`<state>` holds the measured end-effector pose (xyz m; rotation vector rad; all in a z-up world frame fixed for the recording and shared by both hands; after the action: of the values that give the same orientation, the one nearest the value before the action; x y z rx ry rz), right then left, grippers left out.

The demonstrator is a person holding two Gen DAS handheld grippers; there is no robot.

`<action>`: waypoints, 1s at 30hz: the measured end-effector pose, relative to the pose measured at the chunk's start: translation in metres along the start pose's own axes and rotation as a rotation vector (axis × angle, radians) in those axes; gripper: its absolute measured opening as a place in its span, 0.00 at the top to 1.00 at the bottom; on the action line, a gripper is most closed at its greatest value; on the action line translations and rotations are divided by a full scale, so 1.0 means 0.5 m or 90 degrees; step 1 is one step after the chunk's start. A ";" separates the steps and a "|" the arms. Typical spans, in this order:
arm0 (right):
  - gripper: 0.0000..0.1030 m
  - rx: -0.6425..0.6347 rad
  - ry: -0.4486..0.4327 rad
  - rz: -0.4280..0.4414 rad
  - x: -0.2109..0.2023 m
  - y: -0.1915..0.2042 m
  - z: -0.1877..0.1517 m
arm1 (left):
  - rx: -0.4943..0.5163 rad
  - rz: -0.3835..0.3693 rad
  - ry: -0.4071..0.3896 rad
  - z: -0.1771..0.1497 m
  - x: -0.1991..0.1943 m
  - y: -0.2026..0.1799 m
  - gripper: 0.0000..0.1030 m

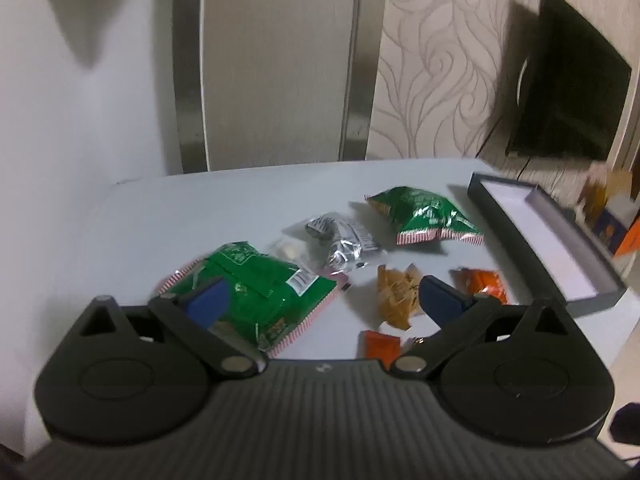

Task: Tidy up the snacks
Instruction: 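Move left tool toward orange stick snack while right tool approaches gold-wrapped pastry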

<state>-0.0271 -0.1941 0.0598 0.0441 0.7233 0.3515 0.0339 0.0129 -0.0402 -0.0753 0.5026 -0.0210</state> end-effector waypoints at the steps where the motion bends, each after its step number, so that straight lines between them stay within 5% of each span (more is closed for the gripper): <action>1: 0.04 0.000 0.001 0.000 0.001 -0.001 0.001 | -0.014 0.003 0.008 -0.001 -0.001 0.002 0.00; 9: 0.04 -0.003 0.000 0.003 0.012 -0.009 0.001 | 0.001 0.041 0.039 -0.047 -0.011 -0.001 0.00; 18: 0.04 -0.062 -0.006 0.021 0.075 -0.016 -0.002 | 0.090 -0.054 0.082 -0.125 0.011 -0.049 0.02; 23: 0.04 -0.053 0.000 0.016 0.088 -0.040 -0.010 | 0.126 -0.043 0.086 -0.153 0.023 -0.057 0.02; 30: 0.04 -0.061 0.006 0.019 0.095 -0.045 -0.018 | 0.149 -0.034 0.097 -0.177 0.068 -0.042 0.16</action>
<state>0.0067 -0.2001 0.0192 -0.0378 0.7154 0.4147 0.0210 -0.0154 -0.1323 0.1431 0.6477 -0.1389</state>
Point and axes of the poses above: each gripper's, at about its wrist camera, not at the fingertips, and x roughly the way its jaws point, y to its left, z to its top, the point moved 6 cm from there along x, roughly the way its jaws point, and after that the axes turned 5 degrees about -y, right-handed, at the moved point
